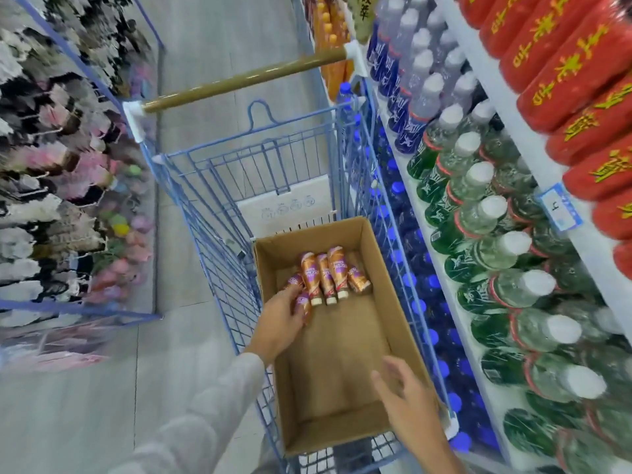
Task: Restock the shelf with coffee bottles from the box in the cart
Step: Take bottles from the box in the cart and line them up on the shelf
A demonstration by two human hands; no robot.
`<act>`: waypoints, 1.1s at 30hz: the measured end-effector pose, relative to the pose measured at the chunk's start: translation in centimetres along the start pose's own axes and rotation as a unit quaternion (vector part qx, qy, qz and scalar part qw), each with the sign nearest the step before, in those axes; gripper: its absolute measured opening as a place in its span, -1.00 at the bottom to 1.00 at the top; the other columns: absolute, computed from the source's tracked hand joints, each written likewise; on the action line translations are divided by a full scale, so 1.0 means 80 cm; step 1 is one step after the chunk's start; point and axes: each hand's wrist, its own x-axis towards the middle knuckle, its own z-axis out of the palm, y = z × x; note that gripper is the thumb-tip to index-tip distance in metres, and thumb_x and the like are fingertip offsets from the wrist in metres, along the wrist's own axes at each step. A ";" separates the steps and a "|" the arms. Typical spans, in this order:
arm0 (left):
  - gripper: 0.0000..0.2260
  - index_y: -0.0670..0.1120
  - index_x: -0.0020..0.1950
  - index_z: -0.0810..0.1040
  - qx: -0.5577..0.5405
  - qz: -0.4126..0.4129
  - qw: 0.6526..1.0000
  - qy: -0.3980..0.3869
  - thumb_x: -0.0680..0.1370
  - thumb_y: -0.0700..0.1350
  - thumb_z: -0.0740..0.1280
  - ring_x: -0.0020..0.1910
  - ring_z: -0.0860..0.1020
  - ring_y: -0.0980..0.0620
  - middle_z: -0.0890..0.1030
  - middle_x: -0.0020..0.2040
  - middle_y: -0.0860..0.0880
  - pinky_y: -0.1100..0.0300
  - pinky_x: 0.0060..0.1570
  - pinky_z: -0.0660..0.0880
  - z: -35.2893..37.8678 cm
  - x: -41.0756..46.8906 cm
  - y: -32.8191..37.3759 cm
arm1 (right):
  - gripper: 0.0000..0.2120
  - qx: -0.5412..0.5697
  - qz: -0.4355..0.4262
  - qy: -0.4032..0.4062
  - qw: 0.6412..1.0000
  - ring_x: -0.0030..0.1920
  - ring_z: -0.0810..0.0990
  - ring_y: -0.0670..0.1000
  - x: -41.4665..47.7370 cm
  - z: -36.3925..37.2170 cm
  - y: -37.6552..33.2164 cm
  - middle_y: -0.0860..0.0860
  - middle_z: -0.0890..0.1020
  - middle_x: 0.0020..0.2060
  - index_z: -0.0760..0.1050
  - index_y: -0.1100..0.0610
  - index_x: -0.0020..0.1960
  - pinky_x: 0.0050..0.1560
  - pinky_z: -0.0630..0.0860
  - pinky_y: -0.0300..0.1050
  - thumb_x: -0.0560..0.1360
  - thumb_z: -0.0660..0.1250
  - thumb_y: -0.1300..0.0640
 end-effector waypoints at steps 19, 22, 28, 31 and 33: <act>-0.43 0.04 0.52 0.41 0.378 0.262 0.859 -0.223 0.51 -0.13 0.41 0.62 0.05 -0.14 0.24 0.60 -0.04 -0.10 0.58 -0.05 0.113 0.312 -0.146 | -0.48 0.143 0.146 0.070 0.976 0.05 0.57 -0.42 0.068 0.157 0.034 -0.51 0.61 -0.08 0.49 -0.51 0.05 0.09 0.46 -0.25 0.34 0.59 0.03; -0.44 0.11 0.53 0.36 0.421 0.270 0.843 -0.200 0.53 -0.06 0.39 0.62 0.04 -0.10 0.23 0.61 0.00 -0.09 0.59 -0.07 0.119 0.316 -0.153 | -0.42 0.134 0.134 0.065 0.980 0.08 0.53 -0.45 0.074 0.159 0.029 -0.52 0.60 -0.06 0.44 -0.53 0.07 0.06 0.44 -0.36 0.39 0.56 0.10; -0.39 0.08 0.58 0.25 0.346 0.183 0.904 -0.174 0.57 0.17 0.33 0.56 0.16 -0.11 0.31 0.55 -0.06 -0.08 0.58 -0.01 0.108 0.286 -0.133 | -0.66 0.120 0.110 0.034 0.986 0.13 0.56 -0.36 0.077 0.134 0.022 -0.48 0.62 0.00 0.59 -0.34 0.06 0.17 0.46 -0.29 0.43 0.53 0.05; -0.41 0.10 0.49 0.39 0.060 0.036 0.990 -0.126 0.50 0.22 0.42 0.35 0.46 -0.03 0.53 0.36 0.00 -0.07 0.43 0.37 0.075 0.244 -0.114 | -0.80 0.152 0.136 0.016 0.979 0.16 0.58 -0.24 0.092 0.117 0.001 -0.31 0.67 0.04 0.61 -0.20 0.06 0.26 0.47 -0.18 0.49 0.49 0.03; -0.48 0.15 0.40 0.48 -0.130 -0.047 0.984 -0.114 0.47 0.19 0.49 0.18 0.59 0.11 0.63 0.22 0.11 0.01 0.27 0.53 0.048 0.204 -0.094 | -0.85 0.193 0.137 0.008 0.971 0.17 0.60 -0.17 0.118 0.109 -0.020 -0.20 0.68 0.07 0.61 -0.09 0.09 0.20 0.47 -0.24 0.54 0.45 0.07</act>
